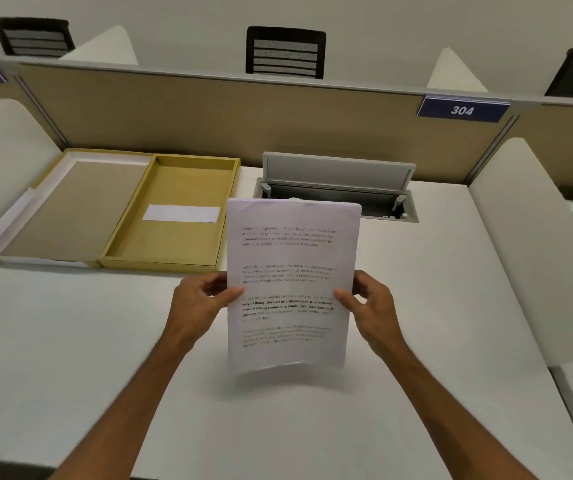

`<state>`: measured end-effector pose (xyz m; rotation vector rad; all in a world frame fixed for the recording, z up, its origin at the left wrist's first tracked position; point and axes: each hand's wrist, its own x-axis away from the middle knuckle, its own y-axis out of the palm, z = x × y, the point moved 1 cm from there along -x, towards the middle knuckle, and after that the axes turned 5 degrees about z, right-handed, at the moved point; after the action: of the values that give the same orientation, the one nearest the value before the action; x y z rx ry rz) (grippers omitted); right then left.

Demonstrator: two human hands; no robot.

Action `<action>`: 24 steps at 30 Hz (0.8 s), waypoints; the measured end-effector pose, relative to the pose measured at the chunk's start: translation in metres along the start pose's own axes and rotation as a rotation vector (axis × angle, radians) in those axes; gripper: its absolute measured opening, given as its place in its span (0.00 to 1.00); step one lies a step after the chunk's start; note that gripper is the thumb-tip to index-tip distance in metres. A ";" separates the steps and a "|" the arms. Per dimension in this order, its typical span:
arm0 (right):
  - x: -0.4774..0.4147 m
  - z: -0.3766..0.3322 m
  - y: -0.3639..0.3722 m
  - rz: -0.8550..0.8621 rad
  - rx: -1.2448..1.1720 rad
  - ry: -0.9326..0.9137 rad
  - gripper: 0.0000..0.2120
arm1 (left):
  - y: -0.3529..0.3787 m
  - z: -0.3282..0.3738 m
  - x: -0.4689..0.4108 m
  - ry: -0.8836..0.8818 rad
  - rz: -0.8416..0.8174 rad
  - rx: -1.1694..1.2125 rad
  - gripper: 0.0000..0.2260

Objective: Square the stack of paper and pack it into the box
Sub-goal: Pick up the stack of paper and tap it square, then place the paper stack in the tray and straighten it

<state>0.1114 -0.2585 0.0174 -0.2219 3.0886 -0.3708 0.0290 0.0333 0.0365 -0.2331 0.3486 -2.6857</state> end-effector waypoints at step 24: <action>-0.055 -0.045 0.219 0.102 -0.077 0.290 0.11 | -0.173 -0.034 -0.139 -0.164 -0.010 0.057 0.07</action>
<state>0.1340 -0.0297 0.0097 -0.0104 3.3849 -0.3052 0.0803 0.2523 0.0372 -0.4354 0.2204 -2.6598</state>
